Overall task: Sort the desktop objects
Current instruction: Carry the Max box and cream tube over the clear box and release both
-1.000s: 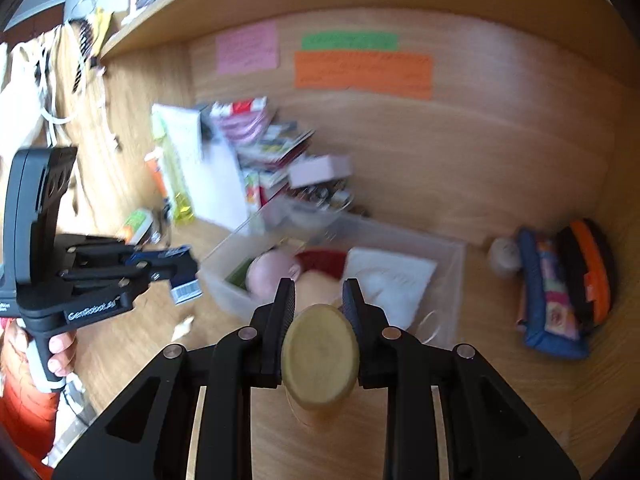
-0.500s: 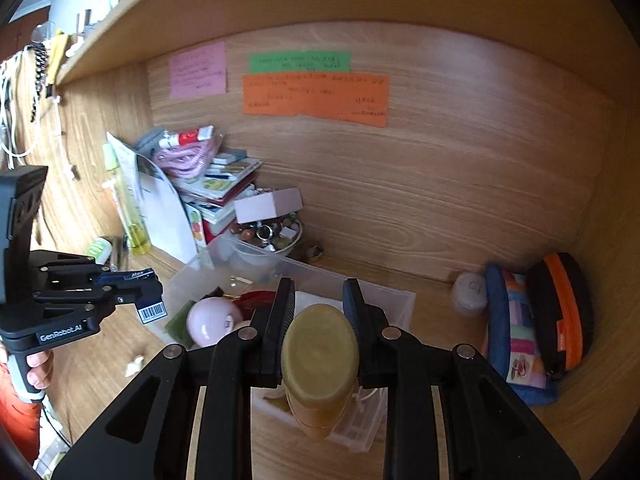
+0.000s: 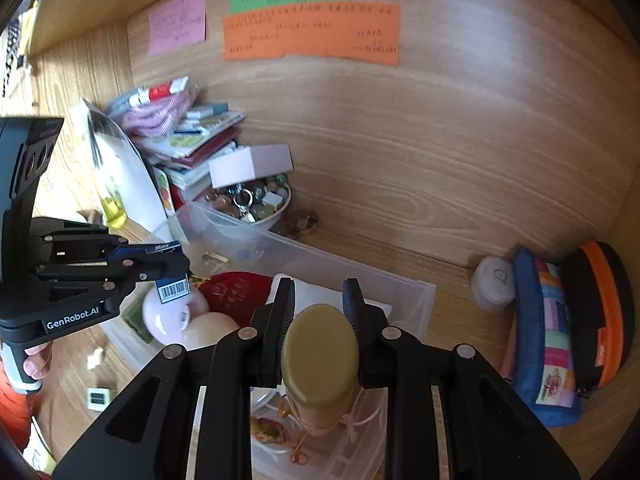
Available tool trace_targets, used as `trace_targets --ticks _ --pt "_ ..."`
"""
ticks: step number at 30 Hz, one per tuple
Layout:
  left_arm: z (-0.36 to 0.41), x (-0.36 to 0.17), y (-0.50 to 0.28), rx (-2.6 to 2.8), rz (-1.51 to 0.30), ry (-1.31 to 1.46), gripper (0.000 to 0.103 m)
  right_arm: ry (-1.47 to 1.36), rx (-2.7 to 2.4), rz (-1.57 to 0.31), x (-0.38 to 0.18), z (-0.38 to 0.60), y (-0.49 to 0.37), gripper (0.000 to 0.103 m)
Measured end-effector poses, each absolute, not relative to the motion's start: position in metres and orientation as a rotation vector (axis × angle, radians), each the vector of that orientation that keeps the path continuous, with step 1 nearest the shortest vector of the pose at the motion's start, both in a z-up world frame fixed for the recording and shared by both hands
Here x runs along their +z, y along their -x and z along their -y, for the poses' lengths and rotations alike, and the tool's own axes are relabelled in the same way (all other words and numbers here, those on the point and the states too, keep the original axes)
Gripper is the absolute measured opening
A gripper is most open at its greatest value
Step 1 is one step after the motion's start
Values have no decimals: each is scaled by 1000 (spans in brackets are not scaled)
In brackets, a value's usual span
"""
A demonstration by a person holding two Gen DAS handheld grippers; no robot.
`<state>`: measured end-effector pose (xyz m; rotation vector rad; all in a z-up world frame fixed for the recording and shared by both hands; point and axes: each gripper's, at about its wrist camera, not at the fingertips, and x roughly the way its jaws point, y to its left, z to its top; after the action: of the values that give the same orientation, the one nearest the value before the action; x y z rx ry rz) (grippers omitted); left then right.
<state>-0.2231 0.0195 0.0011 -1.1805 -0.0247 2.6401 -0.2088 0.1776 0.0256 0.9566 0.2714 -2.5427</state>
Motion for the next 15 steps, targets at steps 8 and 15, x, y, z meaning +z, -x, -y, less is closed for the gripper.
trace_targets --ticks 8,15 --pt "-26 -15 243 2623 20 1236 9 -967 -2514 -336 12 -162 221 23" --pt "-29 -29 250 2614 -3 1284 11 -972 -2489 -329 4 -154 224 26"
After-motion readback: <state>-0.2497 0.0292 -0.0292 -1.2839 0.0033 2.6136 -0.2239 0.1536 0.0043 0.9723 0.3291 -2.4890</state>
